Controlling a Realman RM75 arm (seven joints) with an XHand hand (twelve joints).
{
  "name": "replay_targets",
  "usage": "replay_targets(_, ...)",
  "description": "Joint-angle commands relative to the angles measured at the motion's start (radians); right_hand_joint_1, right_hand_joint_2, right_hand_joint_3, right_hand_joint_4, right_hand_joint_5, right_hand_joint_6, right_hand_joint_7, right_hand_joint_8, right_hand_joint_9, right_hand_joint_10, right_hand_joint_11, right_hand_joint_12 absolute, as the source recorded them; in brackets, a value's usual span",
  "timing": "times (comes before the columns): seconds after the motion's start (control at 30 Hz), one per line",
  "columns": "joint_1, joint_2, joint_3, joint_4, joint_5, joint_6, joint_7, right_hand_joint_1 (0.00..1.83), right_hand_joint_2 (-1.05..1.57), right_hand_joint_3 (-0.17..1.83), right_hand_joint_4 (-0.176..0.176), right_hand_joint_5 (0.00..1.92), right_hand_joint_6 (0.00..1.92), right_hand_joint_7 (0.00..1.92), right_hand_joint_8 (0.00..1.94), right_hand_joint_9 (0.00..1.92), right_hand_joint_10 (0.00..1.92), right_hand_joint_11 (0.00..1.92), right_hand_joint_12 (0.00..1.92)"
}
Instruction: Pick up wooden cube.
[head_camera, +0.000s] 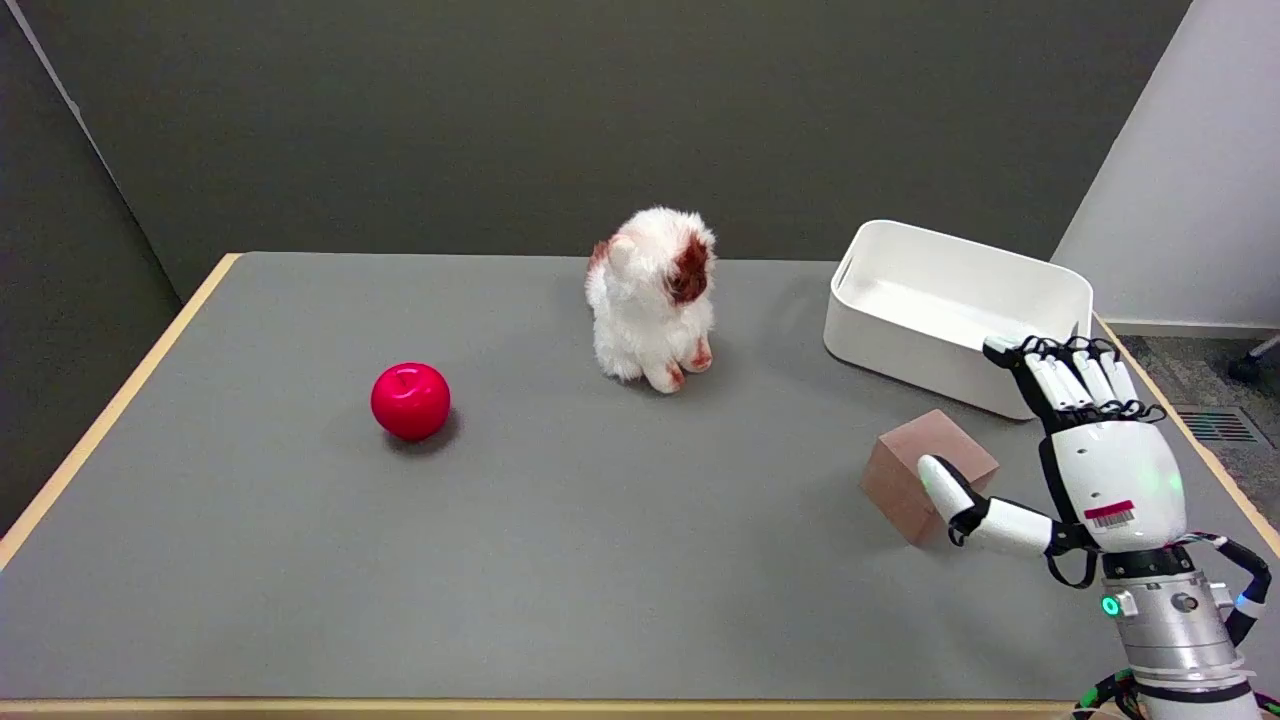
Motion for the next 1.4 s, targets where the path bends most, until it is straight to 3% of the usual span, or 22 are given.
replay_targets(0.03, 0.055, 0.003, -0.103, 0.02, 0.205, -0.067, -0.127, 0.2, 0.54, 0.89, -0.066, 0.23, 0.5, 0.26, 0.45, 0.04, 0.74, 0.0, 1.12)
replay_targets(0.43, 0.109, -0.01, -0.234, 0.015, 0.304, -0.087, -0.163, 0.2, 0.54, 0.89, -0.07, 0.22, 0.48, 0.23, 0.44, 0.03, 0.73, 0.0, 1.11)
replay_targets(0.97, 0.137, -0.027, -0.242, 0.023, 0.319, -0.109, -0.174, 0.21, 0.53, 0.89, -0.07, 0.21, 0.48, 0.22, 0.43, 0.02, 0.73, 0.0, 1.1)
replay_targets(1.4, 0.225, -0.032, -0.243, -0.031, 0.384, -0.226, -0.169, 0.22, 0.53, 0.89, -0.067, 0.19, 0.47, 0.2, 0.43, 0.01, 0.72, 0.0, 1.08)
